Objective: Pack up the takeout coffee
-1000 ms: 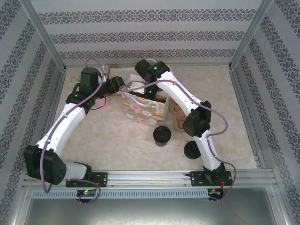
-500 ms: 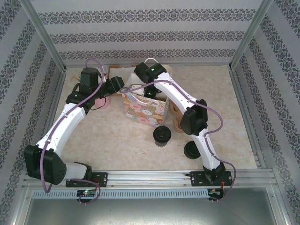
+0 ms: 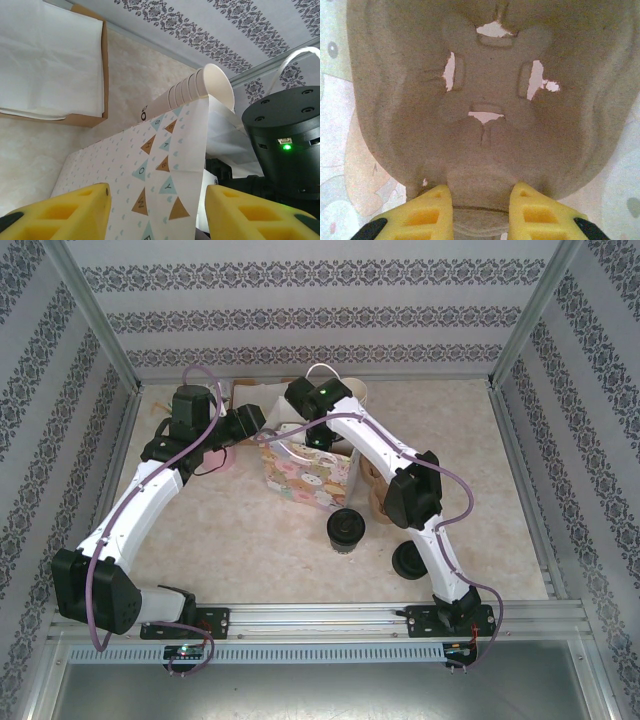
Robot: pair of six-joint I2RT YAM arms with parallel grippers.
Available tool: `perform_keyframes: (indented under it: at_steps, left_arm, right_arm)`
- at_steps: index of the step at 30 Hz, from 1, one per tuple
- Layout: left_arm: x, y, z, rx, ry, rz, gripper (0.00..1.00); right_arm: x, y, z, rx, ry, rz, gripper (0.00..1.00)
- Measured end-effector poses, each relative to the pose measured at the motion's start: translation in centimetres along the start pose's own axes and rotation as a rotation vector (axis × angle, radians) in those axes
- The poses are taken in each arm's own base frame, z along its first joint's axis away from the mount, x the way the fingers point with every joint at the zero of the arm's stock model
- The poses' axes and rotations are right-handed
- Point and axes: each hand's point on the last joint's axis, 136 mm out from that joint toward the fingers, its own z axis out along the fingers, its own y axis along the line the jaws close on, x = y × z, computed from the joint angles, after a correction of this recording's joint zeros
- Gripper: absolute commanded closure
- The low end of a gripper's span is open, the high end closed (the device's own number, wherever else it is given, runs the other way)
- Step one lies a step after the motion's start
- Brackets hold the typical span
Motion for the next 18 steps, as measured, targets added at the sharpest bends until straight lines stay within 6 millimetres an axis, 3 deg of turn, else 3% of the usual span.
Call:
perform_keyframes:
  at_steps: [18]
  left_arm:
    - [0.1,0.0,0.1,0.000,0.004,-0.001,0.46]
  right_arm:
    - [-1.3,-0.6,-0.9,0.108,-0.030,-0.037,0.81]
